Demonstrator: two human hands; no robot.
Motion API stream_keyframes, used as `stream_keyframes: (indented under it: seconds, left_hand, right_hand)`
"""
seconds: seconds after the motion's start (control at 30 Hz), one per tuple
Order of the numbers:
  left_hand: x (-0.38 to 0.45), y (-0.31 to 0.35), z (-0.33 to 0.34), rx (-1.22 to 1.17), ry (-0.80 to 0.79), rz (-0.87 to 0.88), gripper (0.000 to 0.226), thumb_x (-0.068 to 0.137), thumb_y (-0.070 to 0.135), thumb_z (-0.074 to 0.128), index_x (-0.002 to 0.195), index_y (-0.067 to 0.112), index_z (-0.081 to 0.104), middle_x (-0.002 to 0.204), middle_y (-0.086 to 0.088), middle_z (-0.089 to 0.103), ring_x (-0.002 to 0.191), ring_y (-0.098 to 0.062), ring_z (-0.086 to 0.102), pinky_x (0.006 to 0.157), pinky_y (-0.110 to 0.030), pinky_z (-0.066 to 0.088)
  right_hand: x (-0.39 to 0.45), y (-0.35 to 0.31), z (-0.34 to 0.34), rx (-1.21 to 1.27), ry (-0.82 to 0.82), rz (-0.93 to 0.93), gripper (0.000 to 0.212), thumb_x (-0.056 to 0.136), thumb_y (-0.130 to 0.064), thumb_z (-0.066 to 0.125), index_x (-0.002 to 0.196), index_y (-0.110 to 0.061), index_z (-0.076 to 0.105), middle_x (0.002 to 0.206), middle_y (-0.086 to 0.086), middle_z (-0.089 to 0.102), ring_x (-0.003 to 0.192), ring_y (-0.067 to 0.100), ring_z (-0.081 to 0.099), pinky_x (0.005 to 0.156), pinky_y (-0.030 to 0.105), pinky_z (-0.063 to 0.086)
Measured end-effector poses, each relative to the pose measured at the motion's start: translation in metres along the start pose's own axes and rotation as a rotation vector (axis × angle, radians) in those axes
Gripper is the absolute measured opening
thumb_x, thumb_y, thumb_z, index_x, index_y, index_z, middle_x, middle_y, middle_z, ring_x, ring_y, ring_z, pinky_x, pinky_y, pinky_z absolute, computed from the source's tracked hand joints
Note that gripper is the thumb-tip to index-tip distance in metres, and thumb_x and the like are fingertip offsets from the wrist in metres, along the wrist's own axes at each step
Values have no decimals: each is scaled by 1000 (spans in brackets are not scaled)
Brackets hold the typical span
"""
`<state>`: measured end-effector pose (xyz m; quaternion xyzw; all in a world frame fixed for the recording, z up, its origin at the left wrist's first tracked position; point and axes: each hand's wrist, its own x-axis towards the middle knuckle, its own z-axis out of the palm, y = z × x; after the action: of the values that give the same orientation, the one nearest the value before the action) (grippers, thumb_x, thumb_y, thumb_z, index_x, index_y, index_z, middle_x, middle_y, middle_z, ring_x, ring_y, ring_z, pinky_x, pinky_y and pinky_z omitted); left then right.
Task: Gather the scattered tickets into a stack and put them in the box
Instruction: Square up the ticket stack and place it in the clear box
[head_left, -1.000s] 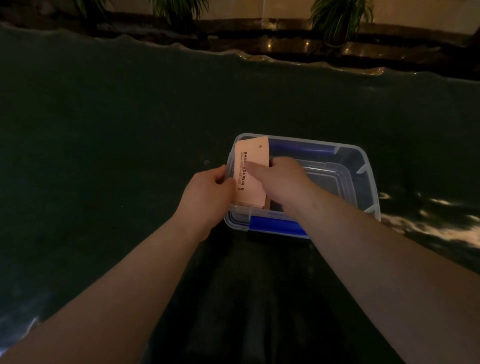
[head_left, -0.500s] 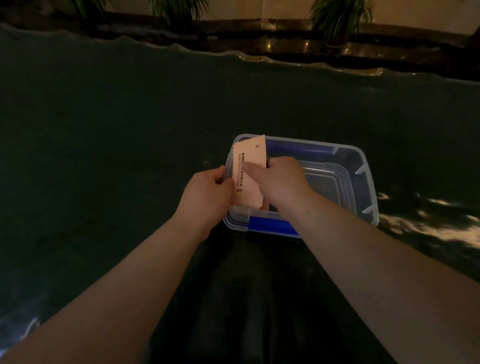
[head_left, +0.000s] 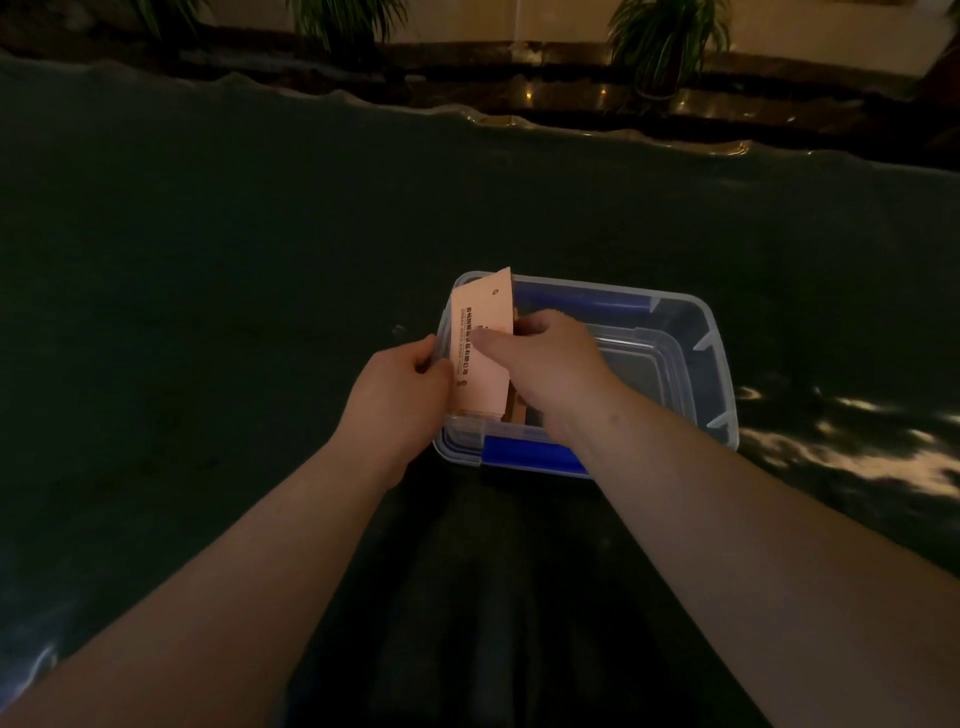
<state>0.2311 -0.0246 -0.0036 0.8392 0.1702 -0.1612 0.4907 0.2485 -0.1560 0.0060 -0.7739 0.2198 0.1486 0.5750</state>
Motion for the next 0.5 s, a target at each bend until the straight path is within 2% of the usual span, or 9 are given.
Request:
stream_keyframes:
  seconds: [0.1,0.23,0.3,0.37,0.4,0.43,0.5]
  left_hand:
    - [0,-1,2,-4,16,1,49,106,23,50,153,34,44,116,14,63,90,-4,62,72,-28,56]
    - [-1,-1,4,-3,16,11,45,107,24,50,150,34,47,103,17,59,96,-6,62,80,-32,58]
    - [-3,1,5,-14,12,5,44,106,25,52,148,34,49,114,14,63,103,-10,63,79,-32,58]
    - [-4,3,6,-20,23,-5,44,104,29,55,148,34,48,130,7,65,107,-11,64,78,-32,57]
    - [-4,4,7,-20,29,-15,46,104,31,55,149,34,47,135,5,64,110,-13,65,82,-35,59]
    - [-4,5,8,-16,29,-25,49,103,33,56,151,35,44,138,4,64,115,-15,66,88,-41,60]
    - [-4,6,9,-11,5,-37,53,103,32,55,154,35,38,141,2,62,124,-21,64,97,-51,58]
  right_hand:
    - [2,0,-3,56,-21,56,33,91,-26,70,122,-26,59,120,1,70,96,19,66,63,31,53]
    - [1,0,-6,138,-34,82,31,92,-23,67,122,-28,57,107,-1,70,85,15,63,58,31,51]
    - [-1,-2,-14,139,-56,75,23,93,-24,65,113,-31,56,103,-2,69,81,13,63,61,32,52]
    - [-5,-5,-28,152,-87,75,16,94,-24,64,102,-34,55,100,-4,70,86,15,66,73,39,58]
    - [-7,-6,-38,161,-96,64,16,94,-24,65,97,-36,55,98,-4,70,89,16,67,79,43,58]
    - [-8,-5,-49,145,-98,42,17,94,-23,65,97,-37,55,98,-5,70,91,17,68,82,45,58]
    - [-11,-4,-67,8,-80,11,22,93,-23,65,112,-34,57,101,-5,69,93,17,67,77,41,57]
